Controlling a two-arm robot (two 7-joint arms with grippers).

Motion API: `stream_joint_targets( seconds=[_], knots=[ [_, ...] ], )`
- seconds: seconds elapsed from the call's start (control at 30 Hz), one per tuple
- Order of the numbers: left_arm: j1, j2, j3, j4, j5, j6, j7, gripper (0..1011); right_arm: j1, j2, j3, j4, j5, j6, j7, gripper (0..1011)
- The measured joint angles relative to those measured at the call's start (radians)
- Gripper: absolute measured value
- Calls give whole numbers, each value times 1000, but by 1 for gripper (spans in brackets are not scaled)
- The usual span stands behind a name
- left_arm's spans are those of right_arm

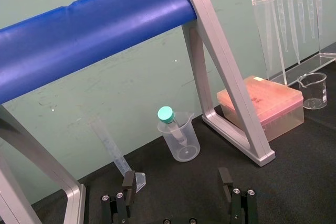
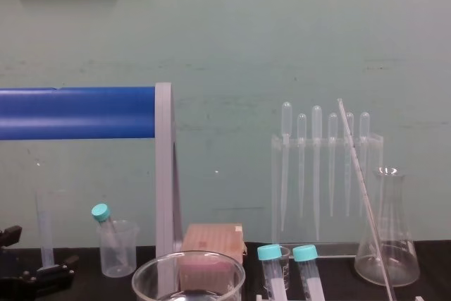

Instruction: Hold the thermometer with one hand and immerse one end into the beaker, then reinsert it into the test tube rack.

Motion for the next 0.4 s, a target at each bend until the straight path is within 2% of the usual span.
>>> stream_joint_targets(
  seconds=[0.4],
  knots=[
    [0,0,0,0,0,0,0,1008,-1,2,-1,-4,-1,-3,-2,1003]
  ],
)
